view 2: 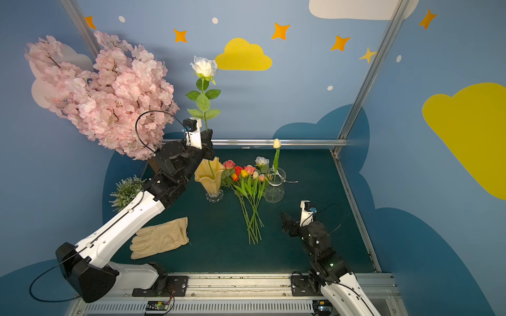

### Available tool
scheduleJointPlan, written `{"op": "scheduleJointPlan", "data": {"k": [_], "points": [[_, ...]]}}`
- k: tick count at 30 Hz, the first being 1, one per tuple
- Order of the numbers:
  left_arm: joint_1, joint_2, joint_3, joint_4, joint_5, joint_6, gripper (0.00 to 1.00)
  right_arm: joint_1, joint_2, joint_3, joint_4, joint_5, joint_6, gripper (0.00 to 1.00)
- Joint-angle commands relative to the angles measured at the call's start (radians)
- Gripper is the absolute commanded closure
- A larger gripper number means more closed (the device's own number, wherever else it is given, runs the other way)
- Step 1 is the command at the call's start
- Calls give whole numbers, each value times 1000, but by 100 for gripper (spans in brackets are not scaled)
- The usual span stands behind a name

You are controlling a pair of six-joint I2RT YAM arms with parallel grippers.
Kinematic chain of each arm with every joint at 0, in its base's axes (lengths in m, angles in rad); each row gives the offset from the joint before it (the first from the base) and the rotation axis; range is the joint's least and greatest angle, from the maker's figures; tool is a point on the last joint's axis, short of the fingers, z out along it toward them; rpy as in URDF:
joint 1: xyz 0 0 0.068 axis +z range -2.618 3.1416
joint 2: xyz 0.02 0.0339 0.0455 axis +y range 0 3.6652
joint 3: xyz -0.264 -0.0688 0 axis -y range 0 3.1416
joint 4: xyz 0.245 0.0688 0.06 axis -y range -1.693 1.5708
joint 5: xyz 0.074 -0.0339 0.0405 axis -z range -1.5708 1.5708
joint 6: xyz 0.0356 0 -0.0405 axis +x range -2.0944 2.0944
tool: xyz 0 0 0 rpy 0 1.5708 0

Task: Arrange the flowers in different vases according to their variety
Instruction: Insert the flower into the vase, then pick up the flower at the center of the board.

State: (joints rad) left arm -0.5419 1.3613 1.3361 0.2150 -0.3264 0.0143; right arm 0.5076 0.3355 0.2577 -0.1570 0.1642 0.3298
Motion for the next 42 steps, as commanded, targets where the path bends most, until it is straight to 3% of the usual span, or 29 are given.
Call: {"op": "scheduleJointPlan", "data": {"k": [1, 12, 15, 18, 20, 29, 37, 42], "points": [[36, 29, -28, 127, 14, 66, 97, -1, 5, -10, 40, -20, -7, 2], [122, -13, -272, 308, -9, -35, 96, -1, 12, -18, 61, -40, -11, 2], [130, -43, -336, 314, -25, -93, 86, -1, 18, -20, 69, -50, -12, 2], [131, -108, -398, 293, -22, -151, 56, -1, 31, -19, 79, -62, -12, 2], [128, -163, -417, 226, -10, -192, 45, -1, 41, -20, 86, -69, -12, 2], [121, -428, -489, -98, 43, -391, 35, 0, 79, -16, 111, -95, -11, 2], [107, -650, -662, -203, 132, -541, 24, 0, 112, -11, 125, -121, -14, 2], [94, -725, -756, -241, 183, -607, 23, 2, 170, -2, 147, -153, -11, 2]]}}
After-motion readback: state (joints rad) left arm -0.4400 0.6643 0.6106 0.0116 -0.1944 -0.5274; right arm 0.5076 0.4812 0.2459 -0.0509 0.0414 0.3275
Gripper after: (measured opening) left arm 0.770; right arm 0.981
